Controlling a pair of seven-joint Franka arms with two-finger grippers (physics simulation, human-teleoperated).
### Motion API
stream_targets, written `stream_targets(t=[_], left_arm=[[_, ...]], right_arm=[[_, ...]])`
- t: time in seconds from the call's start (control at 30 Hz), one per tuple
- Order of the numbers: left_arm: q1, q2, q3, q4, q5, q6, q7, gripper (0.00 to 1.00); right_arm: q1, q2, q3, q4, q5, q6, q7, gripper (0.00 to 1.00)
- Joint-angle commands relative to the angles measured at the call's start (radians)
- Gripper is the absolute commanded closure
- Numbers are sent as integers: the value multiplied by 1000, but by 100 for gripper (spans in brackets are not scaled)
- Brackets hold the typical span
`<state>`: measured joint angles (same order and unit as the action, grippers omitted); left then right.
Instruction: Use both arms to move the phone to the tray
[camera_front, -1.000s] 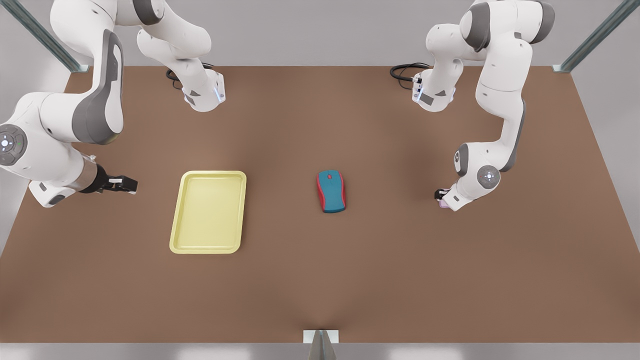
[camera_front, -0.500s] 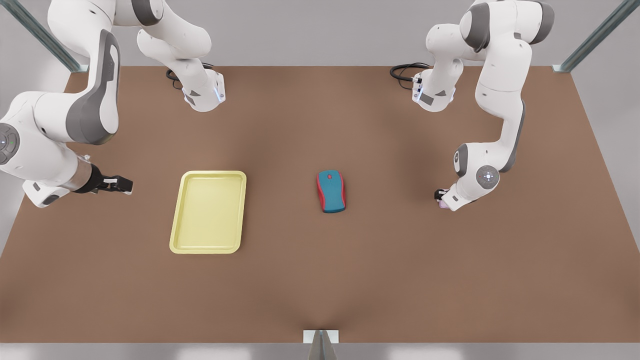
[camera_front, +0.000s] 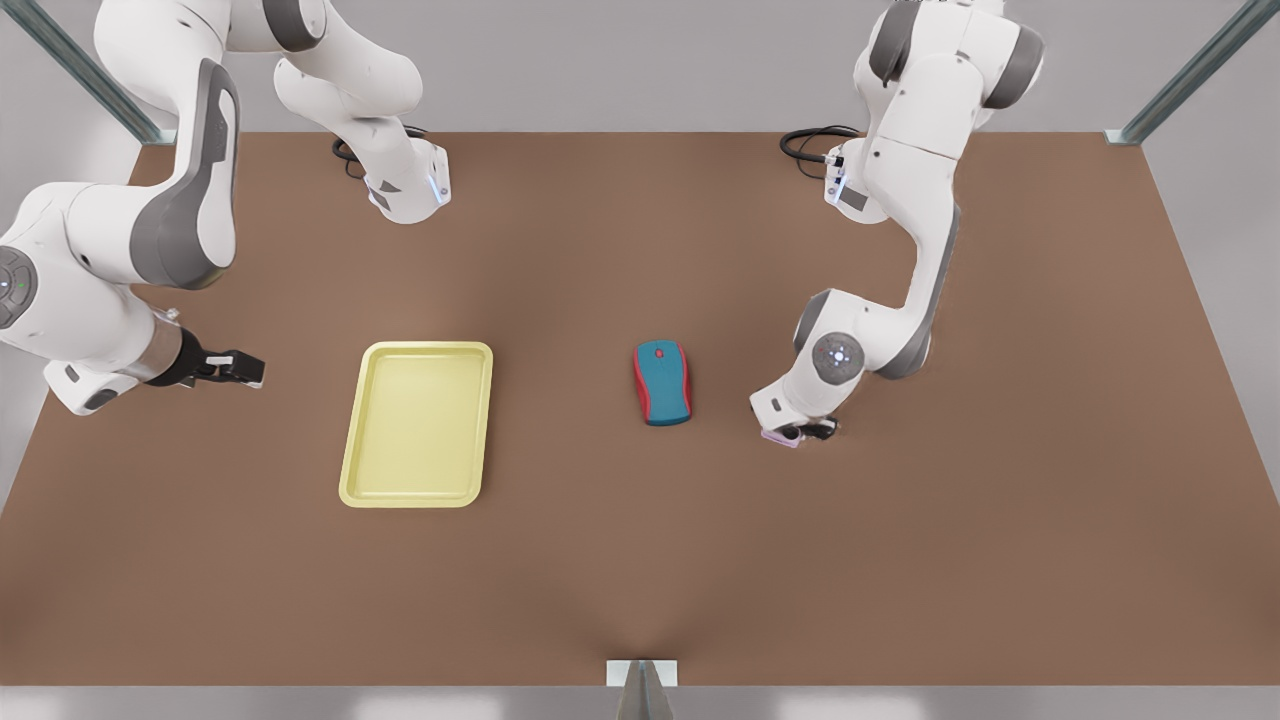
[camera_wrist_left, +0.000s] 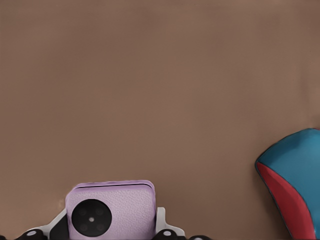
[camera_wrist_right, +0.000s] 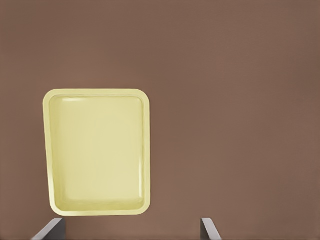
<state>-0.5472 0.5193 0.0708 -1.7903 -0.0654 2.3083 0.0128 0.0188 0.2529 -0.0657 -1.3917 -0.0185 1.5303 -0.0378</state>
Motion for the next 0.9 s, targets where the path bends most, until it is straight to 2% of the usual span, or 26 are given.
stream_targets(t=[0.0, 0.1, 0.2, 0.27, 0.33, 0.53, 0.67, 0.7, 0.73, 0.87], left_arm=[[-98, 83, 0, 178, -31, -248, -566, 26], [-207, 251, 0, 489, -114, -346, -764, 26], [-226, 406, -42, 753, -114, -352, -872, 26], [-237, 470, -68, 842, -113, -320, -921, 26], [-269, 501, -68, 844, -110, -176, -950, 26], [-330, 610, -59, 845, -65, 88, -942, 26], [-339, 657, -57, 891, -67, 122, -944, 26], [-339, 660, -57, 897, -67, 122, -944, 19], [-339, 662, -57, 896, -67, 122, -945, 0], [-339, 657, -57, 897, -67, 120, -948, 0]], right_arm=[[-5, 0, 0, 2, 0, -1, -16, 0], [-3, 0, 0, 2, 0, 1, -16, 0], [-5, 0, 0, 2, 0, 1, -14, 0], [-3, 0, 0, 2, 0, 2, -14, 0], [-3, 0, 0, 2, 0, 2, -14, 0], [-3, 2, 0, 2, 0, 2, -16, 0], [-3, 0, 1, 3, -1, 2, -22, 0], [-3, 0, 1, 3, 0, 1, -22, 0], [-3, 0, 1, 2, -1, -1, -22, 0], [-8, 2, 0, 2, -4, -2, -22, 0]])
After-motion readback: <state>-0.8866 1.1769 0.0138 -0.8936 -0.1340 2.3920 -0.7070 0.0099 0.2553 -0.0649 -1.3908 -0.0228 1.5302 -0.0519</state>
